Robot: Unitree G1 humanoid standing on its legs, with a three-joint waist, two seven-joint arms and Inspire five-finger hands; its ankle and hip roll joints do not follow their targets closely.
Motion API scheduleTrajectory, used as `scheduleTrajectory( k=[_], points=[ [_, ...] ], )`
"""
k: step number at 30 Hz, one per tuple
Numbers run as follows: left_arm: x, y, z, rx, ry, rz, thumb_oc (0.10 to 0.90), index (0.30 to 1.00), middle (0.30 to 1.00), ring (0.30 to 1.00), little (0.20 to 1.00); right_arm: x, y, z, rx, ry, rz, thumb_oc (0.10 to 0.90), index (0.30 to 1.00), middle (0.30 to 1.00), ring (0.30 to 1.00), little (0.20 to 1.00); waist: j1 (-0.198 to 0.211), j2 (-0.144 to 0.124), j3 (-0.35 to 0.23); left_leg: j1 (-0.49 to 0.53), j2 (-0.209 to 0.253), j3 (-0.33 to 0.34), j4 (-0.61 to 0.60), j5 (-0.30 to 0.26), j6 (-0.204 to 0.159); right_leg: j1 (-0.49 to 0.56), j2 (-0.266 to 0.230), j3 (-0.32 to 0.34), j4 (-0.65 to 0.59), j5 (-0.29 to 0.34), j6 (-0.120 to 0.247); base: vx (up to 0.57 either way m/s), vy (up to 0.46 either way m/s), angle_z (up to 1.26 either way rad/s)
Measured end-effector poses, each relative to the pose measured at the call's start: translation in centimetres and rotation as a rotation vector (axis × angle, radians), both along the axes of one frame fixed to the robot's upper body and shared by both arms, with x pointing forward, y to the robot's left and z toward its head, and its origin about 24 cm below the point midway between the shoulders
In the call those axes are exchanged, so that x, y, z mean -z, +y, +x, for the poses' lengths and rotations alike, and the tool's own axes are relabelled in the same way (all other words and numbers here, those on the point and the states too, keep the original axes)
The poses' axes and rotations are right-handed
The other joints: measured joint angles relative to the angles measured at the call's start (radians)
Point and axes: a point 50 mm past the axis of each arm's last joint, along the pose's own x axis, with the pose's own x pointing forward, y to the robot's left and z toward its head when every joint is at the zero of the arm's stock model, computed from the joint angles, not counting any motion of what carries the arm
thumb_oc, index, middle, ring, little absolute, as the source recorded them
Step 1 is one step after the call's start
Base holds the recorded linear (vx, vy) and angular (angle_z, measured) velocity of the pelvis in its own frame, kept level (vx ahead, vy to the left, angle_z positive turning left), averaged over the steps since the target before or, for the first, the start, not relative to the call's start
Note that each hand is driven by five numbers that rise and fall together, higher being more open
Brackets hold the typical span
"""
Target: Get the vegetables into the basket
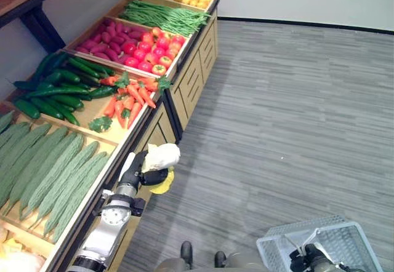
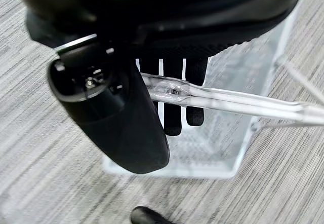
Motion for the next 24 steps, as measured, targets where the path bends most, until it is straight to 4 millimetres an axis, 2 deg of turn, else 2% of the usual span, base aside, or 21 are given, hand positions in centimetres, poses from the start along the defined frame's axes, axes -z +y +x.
scheduleTrajectory(
  k=[1,3,5,7,11,15,18,24],
  points=[
    [0.0,0.1,0.0,0.004,0.001,0.016,0.4,0.3,0.3,0.3,0.3,0.1,0.5,0.5,-0.004,-0.01,0.011,0.4,0.3,0.3,0.3,0.3,-0.005,-0.001,-0.001,0.001,-0.001,0.011,0.0,0.004,-0.008,0.006,-0.001,0.015,-0.023,0.016,0.026,-0.04,0.256,-0.27],
    [0.0,0.1,0.0,0.008,0.002,0.022,0.4,0.3,0.3,0.3,0.3,0.2,0.8,0.5,-0.006,-0.013,0.022,0.4,0.3,0.3,0.3,0.3,0.002,-0.002,-0.002,0.001,-0.001,0.029,0.0,0.002,-0.007,0.01,-0.002,0.031,-0.038,0.022,0.041,-0.03,0.159,-0.28],
    [-0.2,0.2,0.3,0.014,-0.007,0.039,0.4,0.3,0.3,0.3,0.3,0.3,1.7,1.3,-0.014,-0.033,0.043,0.4,0.3,0.3,0.3,0.3,0.004,-0.003,-0.003,-0.004,-0.009,0.046,0.0,-0.005,0.001,0.014,-0.012,0.049,-0.074,0.037,0.073,-0.05,0.185,-0.25],
    [-0.4,0.3,0.5,0.016,-0.012,0.052,0.4,0.3,0.3,0.3,0.3,0.3,2.2,1.6,-0.016,-0.042,0.055,0.4,0.3,0.3,0.3,0.3,0.007,-0.002,-0.003,-0.008,-0.012,0.054,0.0,-0.009,0.005,0.015,-0.015,0.061,-0.089,0.044,0.08,-0.03,0.141,-0.16],
    [-0.4,1.0,1.1,0.066,0.018,0.175,0.4,0.3,0.3,0.3,0.3,-0.3,2.3,3.6,-0.032,-0.098,0.054,0.4,0.3,0.3,0.3,0.3,0.006,0.006,-0.007,-0.003,-0.015,0.082,0.0,-0.015,0.013,0.021,-0.022,0.091,-0.125,0.065,0.104,-0.02,0.151,-0.2],
    [-0.2,0.8,1.1,0.112,0.041,0.208,0.4,0.3,0.3,0.3,0.3,-0.5,2.5,4.3,-0.038,-0.112,0.064,0.4,0.3,0.3,0.3,0.3,0.009,0.01,-0.01,0.001,-0.015,0.098,0.0,-0.016,0.015,0.029,-0.022,0.105,-0.141,0.076,0.111,-0.02,0.048,-0.16],
    [0.3,0.3,1.8,0.22,0.112,0.336,0.4,0.3,0.3,0.3,0.3,-1.5,2.1,5.8,-0.055,-0.145,0.059,0.4,0.3,0.3,0.3,0.3,0.011,0.016,-0.012,0.003,-0.013,0.096,0.0,-0.015,0.016,0.053,-0.022,0.103,-0.178,0.099,0.102,0.01,-0.009,0.01],
    [-0.1,-0.7,2.8,0.301,0.097,0.478,0.4,0.3,0.3,0.3,0.3,-2.7,1.7,7.7,-0.08,-0.192,0.039,0.4,0.3,0.3,0.3,0.3,0.018,0.026,-0.018,0.006,-0.01,0.081,0.0,-0.014,0.016,0.083,-0.022,0.088,-0.223,0.116,0.1,0.02,-0.06,0.08]
  ],
)
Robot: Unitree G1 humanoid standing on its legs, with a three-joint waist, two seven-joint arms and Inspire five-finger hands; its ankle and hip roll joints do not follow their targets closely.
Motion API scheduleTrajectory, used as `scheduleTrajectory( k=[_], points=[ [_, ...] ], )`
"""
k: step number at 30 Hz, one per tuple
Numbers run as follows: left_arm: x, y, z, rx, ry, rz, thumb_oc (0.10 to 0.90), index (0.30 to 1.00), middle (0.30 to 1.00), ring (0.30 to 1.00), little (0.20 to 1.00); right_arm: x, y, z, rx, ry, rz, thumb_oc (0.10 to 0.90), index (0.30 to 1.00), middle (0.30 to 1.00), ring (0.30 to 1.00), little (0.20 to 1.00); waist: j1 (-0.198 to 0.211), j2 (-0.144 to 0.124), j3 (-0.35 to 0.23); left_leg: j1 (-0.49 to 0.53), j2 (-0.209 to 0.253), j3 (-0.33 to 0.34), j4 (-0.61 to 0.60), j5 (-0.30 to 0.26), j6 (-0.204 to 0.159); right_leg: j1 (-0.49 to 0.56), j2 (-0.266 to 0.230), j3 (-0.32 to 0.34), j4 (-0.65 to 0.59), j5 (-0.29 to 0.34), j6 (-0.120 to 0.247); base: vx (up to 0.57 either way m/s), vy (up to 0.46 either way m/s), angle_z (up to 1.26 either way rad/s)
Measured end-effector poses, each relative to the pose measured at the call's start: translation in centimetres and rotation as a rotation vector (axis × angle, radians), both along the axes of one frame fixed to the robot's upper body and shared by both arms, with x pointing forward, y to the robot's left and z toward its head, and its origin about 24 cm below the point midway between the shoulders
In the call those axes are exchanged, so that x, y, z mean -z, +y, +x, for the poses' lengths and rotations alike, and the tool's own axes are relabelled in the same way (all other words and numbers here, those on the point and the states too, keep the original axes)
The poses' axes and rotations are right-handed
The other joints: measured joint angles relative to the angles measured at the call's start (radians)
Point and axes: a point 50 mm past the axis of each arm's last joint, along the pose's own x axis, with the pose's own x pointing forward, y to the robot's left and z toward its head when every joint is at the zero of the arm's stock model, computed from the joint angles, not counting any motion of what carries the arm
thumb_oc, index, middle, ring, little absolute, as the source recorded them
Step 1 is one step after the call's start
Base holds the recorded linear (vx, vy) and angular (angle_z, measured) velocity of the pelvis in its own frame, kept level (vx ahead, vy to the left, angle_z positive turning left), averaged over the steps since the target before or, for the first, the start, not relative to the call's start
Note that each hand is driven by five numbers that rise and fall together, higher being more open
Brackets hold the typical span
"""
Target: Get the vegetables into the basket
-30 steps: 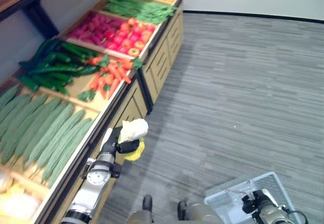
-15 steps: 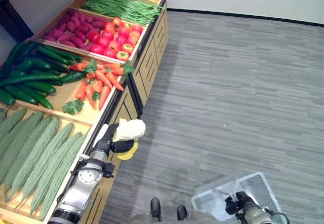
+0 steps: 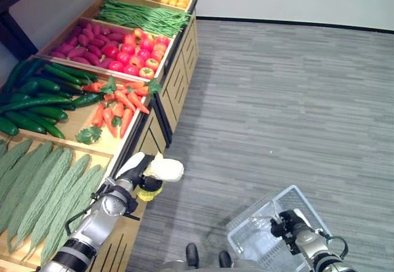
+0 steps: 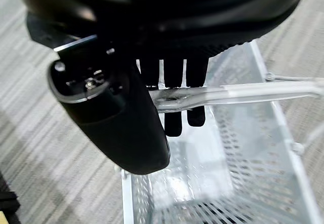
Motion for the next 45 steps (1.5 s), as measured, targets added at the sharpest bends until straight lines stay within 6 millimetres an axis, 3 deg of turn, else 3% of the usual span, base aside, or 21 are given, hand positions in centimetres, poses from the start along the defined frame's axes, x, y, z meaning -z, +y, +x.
scheduleTrajectory(
  k=[8,16,20,24,26,27,29,30,31,32,33,34,36,40,45],
  points=[
    [-1.8,-3.4,3.2,0.205,-0.078,0.239,0.4,0.3,0.3,0.3,0.3,-2.5,0.9,4.1,-0.133,-0.094,-0.047,0.4,0.3,0.3,0.3,0.3,-0.001,0.014,-0.009,0.004,0.003,-0.024,0.0,0.001,-0.002,0.037,0.003,-0.024,-0.052,0.016,-0.001,0.03,-0.112,0.1],
    [0.2,-7.8,4.0,0.36,-0.035,0.312,0.4,0.3,0.3,0.3,0.3,-4.4,2.9,7.2,-0.228,-0.185,-0.043,0.4,0.3,0.3,0.3,0.3,-0.019,0.038,-0.02,-0.004,0.003,-0.028,0.0,0.002,-0.001,0.038,0.003,-0.03,-0.066,0.017,-0.002,0.02,-0.102,0.02],
    [2.0,-10.5,4.1,0.431,0.014,0.363,0.4,0.3,0.3,0.3,0.3,-6.3,4.1,9.3,-0.282,-0.273,-0.065,0.4,0.3,0.3,0.3,0.3,-0.038,0.077,-0.022,-0.033,0.005,-0.017,0.0,0.002,-0.001,0.005,0.004,-0.019,-0.068,0.022,-0.005,0.01,-0.068,-0.1],
    [2.9,-12.6,3.8,0.47,0.036,0.345,0.4,0.3,0.3,0.3,0.3,-7.1,5.2,10.0,-0.35,-0.309,-0.086,0.4,0.3,0.3,0.3,0.3,-0.056,0.087,-0.023,-0.041,0.008,0.007,0.001,0.008,0.007,-0.013,0.006,-0.006,-0.056,0.021,-0.005,0.01,-0.079,-0.16],
    [3.1,-13.8,4.2,0.498,0.033,0.396,0.4,0.3,0.3,0.3,0.3,-8.1,5.8,10.6,-0.383,-0.356,-0.092,0.4,0.3,0.3,0.3,0.3,-0.058,0.105,-0.017,-0.064,0.017,0.014,0.002,0.021,0.025,-0.079,0.012,0.009,0.018,-0.011,0.025,0.03,-0.076,-0.25],
    [2.9,-14.3,4.5,0.506,0.023,0.407,0.4,0.3,0.3,0.3,0.3,-9.0,6.4,11.0,-0.412,-0.397,-0.087,0.4,0.3,0.3,0.3,0.3,-0.076,0.11,-0.015,-0.085,0.005,0.02,0.001,0.024,0.024,-0.071,0.003,0.009,-0.04,0.014,-0.002,0.03,-0.087,-0.2],
    [2.9,-14.7,4.4,0.52,0.016,0.413,0.4,0.3,0.3,0.3,0.3,-9.1,6.9,10.8,-0.461,-0.397,-0.095,0.4,0.3,0.3,0.3,0.3,-0.096,0.114,-0.011,-0.082,0.007,0.024,0.001,0.042,0.026,-0.076,0.005,0.006,-0.019,0.018,-0.004,0.02,-0.05,-0.07],
    [2.9,-14.9,4.5,0.524,0.016,0.42,0.4,0.3,0.3,0.3,0.3,-9.0,6.9,10.6,-0.474,-0.392,-0.1,0.4,0.3,0.3,0.3,0.3,-0.095,0.119,-0.007,-0.076,0.016,0.025,0.0,0.05,0.032,-0.094,0.015,0.006,0.031,0.012,0.005,0.02,-0.044,-0.23],
    [2.8,-15.5,4.7,0.537,0.008,0.432,0.4,0.3,0.3,0.3,0.3,-9.2,6.9,10.6,-0.482,-0.399,-0.101,0.4,0.3,0.3,0.3,0.3,-0.095,0.14,0.009,-0.065,0.048,0.023,0.003,0.059,0.043,-0.177,0.042,0.005,0.172,-0.045,0.025,0.02,-0.044,-0.25],
    [2.5,-15.8,4.8,0.548,-0.003,0.444,0.4,0.3,0.3,0.3,0.3,-9.6,6.9,10.6,-0.497,-0.416,-0.104,0.4,0.3,0.3,0.3,0.3,-0.101,0.15,0.013,-0.064,0.052,0.021,0.002,0.059,0.043,-0.194,0.031,0.008,0.133,-0.067,0.016,0.03,-0.05,-0.29],
    [2.0,-15.4,5.5,0.54,-0.025,0.474,0.4,0.3,0.3,0.3,0.3,-10.8,7.5,10.9,-0.531,-0.469,-0.101,0.4,0.3,0.3,0.3,0.3,-0.102,0.132,0.02,-0.069,0.021,0.03,-0.001,0.057,0.039,-0.191,-0.051,-0.022,-0.03,0.077,0.033,0.02,-0.022,-0.18],
    [1.8,-15.6,5.7,0.533,-0.033,0.471,0.4,0.3,0.3,0.3,0.3,-11.3,7.7,11.1,-0.545,-0.493,-0.1,0.4,0.3,0.3,0.3,0.3,-0.109,0.13,0.023,-0.076,0.017,0.035,-0.002,0.056,0.035,-0.172,-0.054,-0.034,-0.07,0.137,-0.019,0.03,-0.052,-0.3],
    [1.6,-15.7,5.9,0.534,-0.04,0.465,0.4,0.3,0.3,0.3,0.3,-11.7,8.1,10.9,-0.591,-0.503,-0.113,0.4,0.3,0.3,0.3,0.3,-0.128,0.116,0.033,-0.073,0.02,0.062,-0.007,0.089,-0.019,-0.162,-0.053,-0.021,-0.091,0.15,-0.02,0.02,-0.039,-0.16],
    [1.2,-15.8,6.2,0.531,-0.056,0.461,0.4,0.3,0.3,0.3,0.3,-12.4,8.2,10.8,-0.653,-0.525,-0.168,0.4,0.3,0.3,0.3,0.3,-0.14,0.094,0.048,-0.071,0.024,0.075,-0.007,0.095,-0.031,-0.16,-0.049,-0.018,-0.091,0.15,-0.02,0.0,-0.02,-0.02],
    [1.0,-15.5,6.3,0.524,-0.058,0.467,0.4,0.3,0.3,0.3,0.3,-11.5,8.8,10.7,-0.654,-0.502,-0.169,0.4,0.3,0.3,0.3,0.3,-0.134,0.094,0.049,-0.072,0.023,0.069,-0.007,0.085,-0.045,-0.16,-0.051,-0.026,-0.091,0.15,-0.02,0.0,0.003,0.07]
  ],
)
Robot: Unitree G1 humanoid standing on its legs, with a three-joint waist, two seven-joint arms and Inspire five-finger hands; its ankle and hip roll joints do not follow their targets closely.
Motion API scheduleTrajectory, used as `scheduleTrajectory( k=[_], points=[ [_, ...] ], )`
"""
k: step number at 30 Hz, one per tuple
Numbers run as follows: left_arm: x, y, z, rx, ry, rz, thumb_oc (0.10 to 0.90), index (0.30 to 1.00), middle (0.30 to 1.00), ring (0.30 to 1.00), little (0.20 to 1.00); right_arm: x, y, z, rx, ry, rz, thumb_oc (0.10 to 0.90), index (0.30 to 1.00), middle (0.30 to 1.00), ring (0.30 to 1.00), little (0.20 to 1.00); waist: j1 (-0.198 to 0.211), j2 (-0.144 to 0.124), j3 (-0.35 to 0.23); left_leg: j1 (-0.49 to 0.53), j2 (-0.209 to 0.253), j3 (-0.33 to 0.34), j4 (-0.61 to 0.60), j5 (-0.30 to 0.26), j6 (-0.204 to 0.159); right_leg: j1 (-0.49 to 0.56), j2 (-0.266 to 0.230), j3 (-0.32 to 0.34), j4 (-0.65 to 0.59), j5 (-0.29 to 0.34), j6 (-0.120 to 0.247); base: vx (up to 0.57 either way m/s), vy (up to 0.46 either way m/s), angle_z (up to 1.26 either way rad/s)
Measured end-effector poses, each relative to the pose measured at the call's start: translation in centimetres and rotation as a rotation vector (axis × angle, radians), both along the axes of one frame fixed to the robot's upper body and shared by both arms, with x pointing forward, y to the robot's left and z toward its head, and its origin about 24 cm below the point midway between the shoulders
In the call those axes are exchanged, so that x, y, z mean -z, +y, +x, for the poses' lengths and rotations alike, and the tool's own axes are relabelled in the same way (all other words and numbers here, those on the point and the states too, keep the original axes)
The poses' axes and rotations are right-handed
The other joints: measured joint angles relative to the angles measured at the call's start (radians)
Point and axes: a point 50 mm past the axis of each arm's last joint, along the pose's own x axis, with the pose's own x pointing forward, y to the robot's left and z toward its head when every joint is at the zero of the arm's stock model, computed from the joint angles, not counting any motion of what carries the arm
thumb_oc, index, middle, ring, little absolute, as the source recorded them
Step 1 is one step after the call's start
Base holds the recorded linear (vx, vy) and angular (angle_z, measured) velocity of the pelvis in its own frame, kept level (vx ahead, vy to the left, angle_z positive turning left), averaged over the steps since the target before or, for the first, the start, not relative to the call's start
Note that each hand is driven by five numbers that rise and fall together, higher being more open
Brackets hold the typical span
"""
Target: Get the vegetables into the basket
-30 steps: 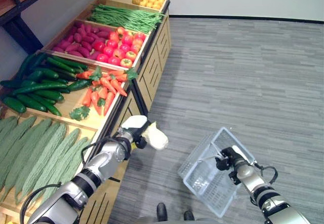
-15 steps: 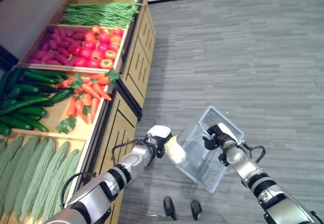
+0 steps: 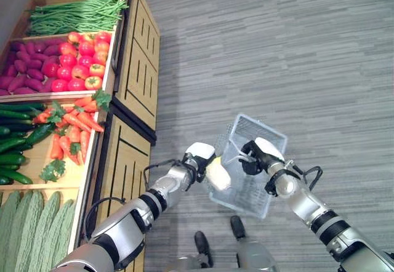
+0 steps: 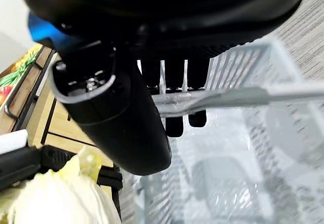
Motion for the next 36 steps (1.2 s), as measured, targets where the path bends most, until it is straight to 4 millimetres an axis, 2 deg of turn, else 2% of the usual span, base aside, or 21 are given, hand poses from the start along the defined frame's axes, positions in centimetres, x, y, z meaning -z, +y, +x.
scheduleTrajectory(
  k=[7,8,11,14,17,21,26,28,29,33,36],
  points=[
    [-2.3,-0.1,0.3,0.033,-0.068,-0.048,0.4,0.3,0.3,0.3,0.3,1.4,-0.2,0.4,0.049,0.053,-0.024,0.4,0.3,0.3,0.3,0.3,0.04,0.008,0.005,-0.014,-0.004,-0.025,0.0,-0.005,0.0,-0.003,-0.006,-0.025,-0.01,0.015,0.003,-0.01,0.008,0.12],
    [-3.2,-0.3,0.4,0.048,-0.093,-0.08,0.4,0.3,0.3,0.3,0.3,1.5,-0.4,0.6,0.061,0.061,-0.037,0.4,0.3,0.3,0.3,0.3,0.055,0.013,0.006,-0.016,-0.003,-0.035,0.0,-0.011,-0.004,-0.006,-0.005,-0.027,-0.011,0.017,0.005,-0.01,0.012,0.09],
    [-4.3,-0.6,0.3,0.063,-0.106,-0.128,0.4,0.3,0.3,0.3,0.3,1.3,-0.4,1.6,0.072,0.063,-0.077,0.4,0.3,0.3,0.3,0.3,0.06,0.031,0.013,-0.018,0.003,-0.05,0.001,-0.027,-0.008,-0.006,-0.001,-0.04,-0.011,0.023,0.009,-0.01,0.013,0.08],
    [-4.9,-1.2,0.1,0.081,-0.106,-0.177,0.4,0.3,0.3,0.3,0.3,1.4,-0.4,2.3,0.082,0.078,-0.106,0.4,0.3,0.3,0.3,0.3,0.076,0.038,0.011,-0.019,0.003,-0.057,0.003,-0.033,-0.006,-0.006,0.0,-0.044,-0.011,0.027,0.011,0.0,0.007,0.05],
    [-4.9,-1.3,0.1,0.081,-0.091,-0.202,0.4,0.3,0.3,0.3,0.3,1.1,0.7,2.7,0.066,0.07,-0.086,0.4,0.3,0.3,0.3,0.3,0.082,0.04,0.011,-0.02,0.007,-0.067,0.005,-0.04,-0.009,-0.006,0.004,-0.049,-0.011,0.032,0.009,-0.01,0.014,0.05],
    [-4.8,-1.7,0.0,0.083,-0.079,-0.216,0.4,0.3,0.3,0.3,0.3,1.1,2.2,3.3,0.02,0.076,-0.112,0.4,0.3,0.3,0.3,0.3,0.083,0.042,0.01,-0.021,0.01,-0.074,0.005,-0.046,-0.01,-0.006,0.006,-0.054,-0.011,0.035,0.013,-0.02,0.015,0.02],
    [-3.9,-1.6,0.0,0.06,-0.043,-0.209,0.4,0.3,0.3,0.3,0.3,0.7,2.4,4.1,0.017,0.072,-0.132,0.4,0.3,0.3,0.3,0.3,0.085,0.049,0.005,-0.035,0.011,-0.077,0.004,-0.047,-0.01,-0.022,0.006,-0.053,-0.011,0.039,0.016,-0.01,0.004,0.0],
    [-2.5,-1.8,-0.2,0.045,0.002,-0.181,0.4,0.3,0.3,0.3,0.3,0.3,2.2,4.5,0.028,0.07,-0.146,0.4,0.3,0.3,0.3,0.3,0.089,0.055,0.003,-0.037,0.01,-0.079,0.005,-0.047,-0.01,-0.023,0.006,-0.055,-0.011,0.046,0.008,0.0,0.0,0.0],
    [-1.4,-2.0,-0.5,0.034,0.035,-0.162,0.4,0.3,0.3,0.3,0.3,0.0,1.9,4.9,0.039,0.064,-0.157,0.4,0.3,0.3,0.3,0.3,0.09,0.059,-0.001,-0.038,0.01,-0.08,0.005,-0.047,-0.01,-0.024,0.006,-0.056,-0.011,0.046,0.008,0.0,0.0,0.0],
    [0.5,-2.1,-1.2,0.028,0.095,-0.108,0.4,0.3,0.3,0.3,0.3,-1.5,1.9,6.1,0.043,0.019,-0.181,0.4,0.3,0.3,0.3,0.3,0.093,0.062,-0.002,-0.054,0.012,-0.08,0.006,-0.046,-0.011,-0.039,0.007,-0.058,-0.011,0.049,0.007,0.0,0.0,0.0],
    [0.6,-2.7,-1.5,0.048,0.096,-0.112,0.4,0.3,0.3,0.3,0.3,-3.2,1.8,7.4,0.06,-0.03,-0.205,0.4,0.3,0.3,0.3,0.3,0.108,0.063,-0.003,-0.055,0.013,-0.081,0.006,-0.045,-0.011,-0.039,0.008,-0.06,-0.01,0.049,0.007,0.0,0.0,0.0]
  ],
)
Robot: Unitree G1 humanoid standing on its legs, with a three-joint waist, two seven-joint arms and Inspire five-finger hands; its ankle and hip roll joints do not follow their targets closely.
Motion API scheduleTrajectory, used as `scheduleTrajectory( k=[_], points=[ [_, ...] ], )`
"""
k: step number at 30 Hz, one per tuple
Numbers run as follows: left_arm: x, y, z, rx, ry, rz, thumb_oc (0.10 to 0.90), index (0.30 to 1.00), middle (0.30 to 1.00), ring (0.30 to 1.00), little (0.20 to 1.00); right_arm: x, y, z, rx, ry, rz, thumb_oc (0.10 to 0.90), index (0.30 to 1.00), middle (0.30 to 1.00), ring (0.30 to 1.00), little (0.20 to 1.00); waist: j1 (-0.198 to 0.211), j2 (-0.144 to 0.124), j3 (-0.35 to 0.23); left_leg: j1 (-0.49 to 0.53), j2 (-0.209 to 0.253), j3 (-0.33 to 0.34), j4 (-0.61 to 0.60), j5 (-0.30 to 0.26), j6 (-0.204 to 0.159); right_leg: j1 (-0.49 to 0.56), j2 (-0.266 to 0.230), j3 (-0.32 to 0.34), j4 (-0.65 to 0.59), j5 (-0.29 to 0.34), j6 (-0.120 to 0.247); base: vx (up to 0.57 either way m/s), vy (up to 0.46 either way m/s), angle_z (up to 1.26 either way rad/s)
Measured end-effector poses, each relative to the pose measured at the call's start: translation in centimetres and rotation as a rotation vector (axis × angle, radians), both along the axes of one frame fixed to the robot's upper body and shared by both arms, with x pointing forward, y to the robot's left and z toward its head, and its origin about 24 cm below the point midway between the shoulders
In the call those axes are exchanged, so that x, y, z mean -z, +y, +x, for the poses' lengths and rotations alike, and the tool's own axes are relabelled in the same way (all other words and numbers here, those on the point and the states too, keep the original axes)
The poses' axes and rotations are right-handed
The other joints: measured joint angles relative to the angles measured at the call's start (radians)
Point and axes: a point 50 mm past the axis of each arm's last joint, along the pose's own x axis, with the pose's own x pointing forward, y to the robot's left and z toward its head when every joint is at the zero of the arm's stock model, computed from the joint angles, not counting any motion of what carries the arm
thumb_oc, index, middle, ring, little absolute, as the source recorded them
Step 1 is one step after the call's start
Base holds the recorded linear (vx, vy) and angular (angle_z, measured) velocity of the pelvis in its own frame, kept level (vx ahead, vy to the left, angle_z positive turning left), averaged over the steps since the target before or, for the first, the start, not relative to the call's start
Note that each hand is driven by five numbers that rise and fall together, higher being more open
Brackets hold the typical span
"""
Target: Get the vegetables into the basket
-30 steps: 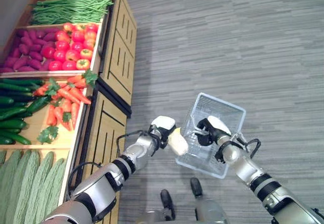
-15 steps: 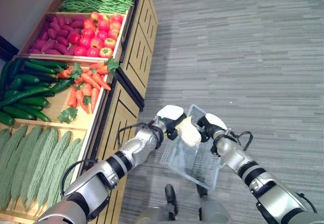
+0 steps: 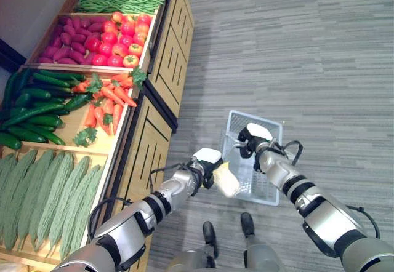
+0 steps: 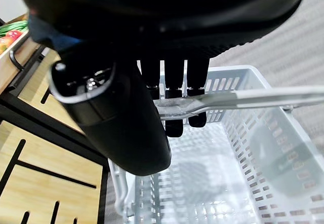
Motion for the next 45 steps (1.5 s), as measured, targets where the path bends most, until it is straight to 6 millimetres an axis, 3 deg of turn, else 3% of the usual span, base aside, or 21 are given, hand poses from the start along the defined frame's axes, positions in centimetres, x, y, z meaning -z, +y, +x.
scheduleTrajectory(
  k=[5,15,18,27,35,36,38,45],
  points=[
    [-0.1,-0.1,0.0,-0.004,-0.015,-0.009,0.4,0.3,0.3,0.3,0.3,-1.6,1.1,1.1,-0.016,-0.053,-0.006,0.4,0.3,0.3,0.3,0.3,0.0,0.0,0.0,0.0,0.0,-0.002,0.0,0.0,0.0,0.001,0.0,-0.003,0.0,-0.001,0.001,0.0,0.001,0.01],
    [-1.0,-2.2,-0.2,0.058,-0.048,-0.039,0.4,0.3,0.3,0.3,0.3,-1.0,4.1,0.9,-0.091,-0.031,0.001,0.4,0.3,0.3,0.3,0.3,-0.001,0.0,0.0,-0.022,-0.001,-0.011,0.0,0.0,0.0,-0.019,-0.001,-0.009,0.0,-0.002,0.001,0.0,0.004,0.02],
    [-2.3,-2.6,0.2,0.089,-0.093,-0.05,0.4,0.3,0.3,0.3,0.3,-1.2,4.7,0.9,-0.12,-0.043,0.003,0.4,0.3,0.3,0.3,0.3,-0.001,0.0,-0.001,-0.041,-0.002,-0.006,0.0,0.0,0.0,-0.04,-0.001,-0.005,0.001,0.002,0.002,0.01,-0.001,-0.04],
    [-3.5,-2.7,0.6,0.13,-0.165,-0.029,0.4,0.3,0.3,0.3,0.3,-4.6,4.1,0.1,-0.253,-0.174,-0.003,0.4,0.3,0.3,0.3,0.3,-0.004,-0.003,0.001,-0.058,-0.002,0.029,0.0,0.0,0.0,-0.065,0.001,0.022,0.001,0.0,0.004,0.01,-0.005,-0.09],
    [-3.1,-1.3,1.1,0.1,-0.192,0.045,0.4,0.3,0.3,0.3,0.3,-7.1,7.1,-1.9,-0.428,-0.265,0.081,0.4,0.3,0.3,0.3,0.3,-0.029,-0.021,0.013,-0.079,0.003,0.059,0.0,0.0,0.001,-0.101,0.009,0.053,0.001,0.01,0.005,0.02,-0.018,-0.13],
    [-3.2,-1.0,1.3,0.096,-0.202,0.058,0.502,0.443,0.443,0.443,0.443,-7.4,7.9,-2.3,-0.458,-0.274,0.106,0.4,0.3,0.3,0.3,0.3,-0.03,-0.031,0.02,-0.079,0.006,0.065,0.0,0.0,0.001,-0.103,0.012,0.059,0.001,0.011,0.004,0.04,-0.026,-0.12],
    [-3.2,-0.7,1.4,0.092,-0.204,0.064,0.9,1.0,1.0,1.0,1.0,-7.7,8.6,-2.8,-0.488,-0.268,0.157,0.4,0.3,0.3,0.3,0.3,-0.03,-0.042,0.028,-0.079,0.008,0.067,0.0,0.0,0.001,-0.103,0.014,0.063,0.001,0.012,0.004,0.01,-0.013,-0.04],
    [-3.5,2.0,2.4,0.053,-0.23,0.113,0.9,1.0,1.0,1.0,1.0,-7.9,9.5,-3.5,-0.541,-0.243,0.223,0.4,0.3,0.3,0.3,0.3,-0.027,-0.049,0.033,-0.08,0.009,0.066,0.0,0.0,0.0,-0.103,0.015,0.061,0.001,0.011,0.004,0.0,0.0,0.0]
  ],
)
